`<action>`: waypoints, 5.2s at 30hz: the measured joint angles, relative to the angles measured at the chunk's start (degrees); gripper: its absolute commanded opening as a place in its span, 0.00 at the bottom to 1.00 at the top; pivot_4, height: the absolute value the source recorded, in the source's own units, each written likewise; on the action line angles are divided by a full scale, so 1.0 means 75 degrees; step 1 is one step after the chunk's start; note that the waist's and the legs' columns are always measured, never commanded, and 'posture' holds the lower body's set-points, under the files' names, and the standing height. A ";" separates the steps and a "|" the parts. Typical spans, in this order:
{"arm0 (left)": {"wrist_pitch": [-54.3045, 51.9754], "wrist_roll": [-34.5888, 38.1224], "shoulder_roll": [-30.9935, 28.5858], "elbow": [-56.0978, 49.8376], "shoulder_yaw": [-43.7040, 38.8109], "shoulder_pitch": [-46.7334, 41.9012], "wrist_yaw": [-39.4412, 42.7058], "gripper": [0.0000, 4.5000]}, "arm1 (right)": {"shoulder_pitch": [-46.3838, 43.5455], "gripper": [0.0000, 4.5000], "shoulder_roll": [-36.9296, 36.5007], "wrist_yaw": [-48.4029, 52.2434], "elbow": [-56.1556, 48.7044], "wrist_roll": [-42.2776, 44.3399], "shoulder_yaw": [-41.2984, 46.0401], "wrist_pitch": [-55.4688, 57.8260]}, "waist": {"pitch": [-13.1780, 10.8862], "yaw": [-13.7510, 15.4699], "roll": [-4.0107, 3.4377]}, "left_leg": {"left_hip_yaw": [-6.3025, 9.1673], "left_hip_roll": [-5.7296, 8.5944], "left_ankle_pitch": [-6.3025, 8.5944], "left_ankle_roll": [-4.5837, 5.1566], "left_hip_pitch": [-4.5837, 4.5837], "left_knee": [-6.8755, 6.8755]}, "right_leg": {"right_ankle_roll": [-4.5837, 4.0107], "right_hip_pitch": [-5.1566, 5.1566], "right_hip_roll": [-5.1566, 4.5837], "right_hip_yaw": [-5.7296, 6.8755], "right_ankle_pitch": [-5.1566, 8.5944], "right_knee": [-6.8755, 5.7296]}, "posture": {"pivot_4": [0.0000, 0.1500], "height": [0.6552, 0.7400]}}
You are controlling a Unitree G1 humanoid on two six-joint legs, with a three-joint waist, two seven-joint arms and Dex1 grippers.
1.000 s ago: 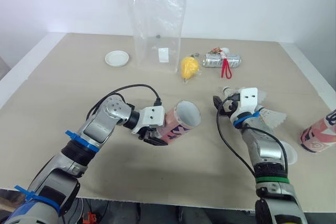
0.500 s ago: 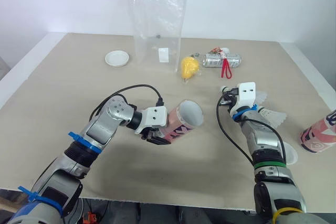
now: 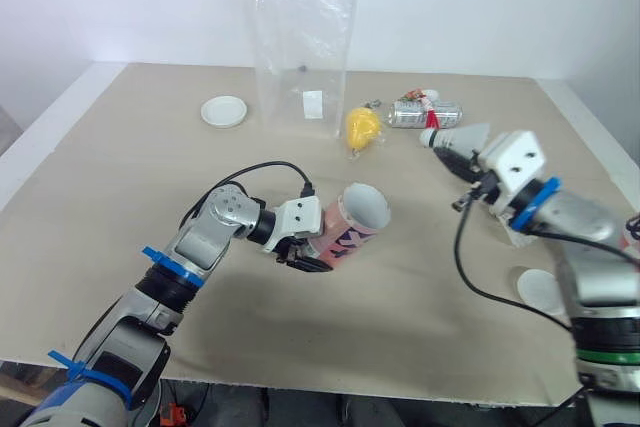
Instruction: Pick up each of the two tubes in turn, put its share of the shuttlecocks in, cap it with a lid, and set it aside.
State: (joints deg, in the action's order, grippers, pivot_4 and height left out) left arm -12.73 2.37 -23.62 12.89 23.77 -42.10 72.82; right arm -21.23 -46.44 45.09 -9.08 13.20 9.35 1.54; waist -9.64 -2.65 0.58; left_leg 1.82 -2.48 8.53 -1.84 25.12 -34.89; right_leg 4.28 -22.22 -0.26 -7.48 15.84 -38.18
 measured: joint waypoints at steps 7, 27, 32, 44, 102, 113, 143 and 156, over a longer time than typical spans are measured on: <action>0.0075 0.0005 0.0098 0.0312 -0.0009 -0.0122 0.0024 0.65 | -0.0120 0.01 -0.1280 0.2004 -0.1480 0.0314 -0.0304 -0.0854 | -0.0001 -0.0009 0.0000 | -0.0008 -0.0006 -0.0002 0.0003 -0.0006 -0.0019 | -0.0026 0.0004 -0.0002 -0.0001 0.0004 0.0000 | 1.00 1.00; -0.0009 -0.0020 0.0168 0.0254 0.0002 -0.0118 -0.0012 0.65 | -0.2031 0.89 -0.1056 0.3188 -0.0896 -0.0279 -0.1921 -0.1692 | -0.0003 0.0020 0.0004 | -0.0010 -0.0002 -0.0001 0.0004 0.0016 -0.0052 | -0.0027 0.0003 -0.0013 0.0002 0.0004 -0.0001 | 1.00 1.00; -0.0026 0.0003 0.0156 0.0223 -0.0007 -0.0083 -0.0039 0.65 | -0.1880 1.00 -0.1000 0.2915 -0.1112 0.0772 -0.1396 -0.0445 | -0.0003 0.0022 0.0005 | -0.0006 -0.0004 0.0000 0.0005 0.0018 -0.0051 | -0.0025 0.0003 -0.0014 0.0003 0.0001 -0.0002 | 1.00 1.00; 0.0089 0.0012 0.0114 0.0386 0.0011 -0.0161 0.0040 0.65 | 0.1737 1.00 -0.0014 0.0157 -0.2238 0.2785 0.2319 0.2983 | 0.0008 0.0019 0.0011 | 0.0003 -0.0005 0.0002 0.0008 0.0015 -0.0051 | -0.0003 0.0005 -0.0005 0.0009 -0.0011 -0.0009 | 1.00 1.00; -0.0448 -0.0031 -0.0248 -0.0887 0.0073 0.0415 -0.0281 0.65 | 0.1895 0.02 0.1656 -0.2006 0.1573 0.1663 0.2347 0.3209 | 0.0014 -0.0013 0.0011 | -0.0014 -0.0005 0.0005 0.0018 -0.0001 -0.0016 | -0.0007 0.0002 -0.0001 -0.0009 0.0000 -0.0004 | 1.00 1.00; -0.0327 0.0028 -0.0221 -0.0491 0.0060 0.0219 -0.0115 0.65 | 0.1575 0.02 -0.0728 -0.1204 -0.1623 0.1753 0.2287 0.3501 | 0.0008 -0.0031 -0.0007 | -0.0024 -0.0006 0.0003 0.0017 -0.0005 -0.0021 | -0.0034 -0.0003 -0.0004 -0.0012 0.0009 -0.0004 | 1.00 1.00; -0.0123 0.0065 0.0099 0.0219 0.0064 -0.0107 0.0113 0.65 | -0.0932 0.02 -0.1603 0.2853 -0.2274 0.0877 -0.1268 0.0307 | 0.0008 0.0019 0.0036 | -0.0022 -0.0006 0.0002 0.0014 0.0014 -0.0051 | -0.0040 0.0000 -0.0020 0.0003 0.0007 0.0005 | 1.00 1.00; -0.0262 0.0061 0.0039 -0.0074 0.0042 0.0056 -0.0048 0.65 | -0.1244 1.00 -0.1327 0.2820 -0.2060 0.2041 -0.0810 0.1361 | 0.0008 0.0018 0.0037 | -0.0022 -0.0007 0.0002 0.0014 0.0015 -0.0053 | -0.0039 0.0002 -0.0020 0.0002 0.0005 0.0004 | 1.00 1.00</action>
State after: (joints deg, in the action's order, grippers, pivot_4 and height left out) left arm -14.69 2.83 -23.33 12.34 24.08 -41.68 72.45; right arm -30.56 -56.40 66.25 -24.53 28.50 3.28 11.76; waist -9.59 -2.52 0.86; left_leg 1.66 -2.53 8.55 -1.73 25.24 -35.29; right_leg 4.00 -22.21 -0.41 -7.46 15.88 -38.15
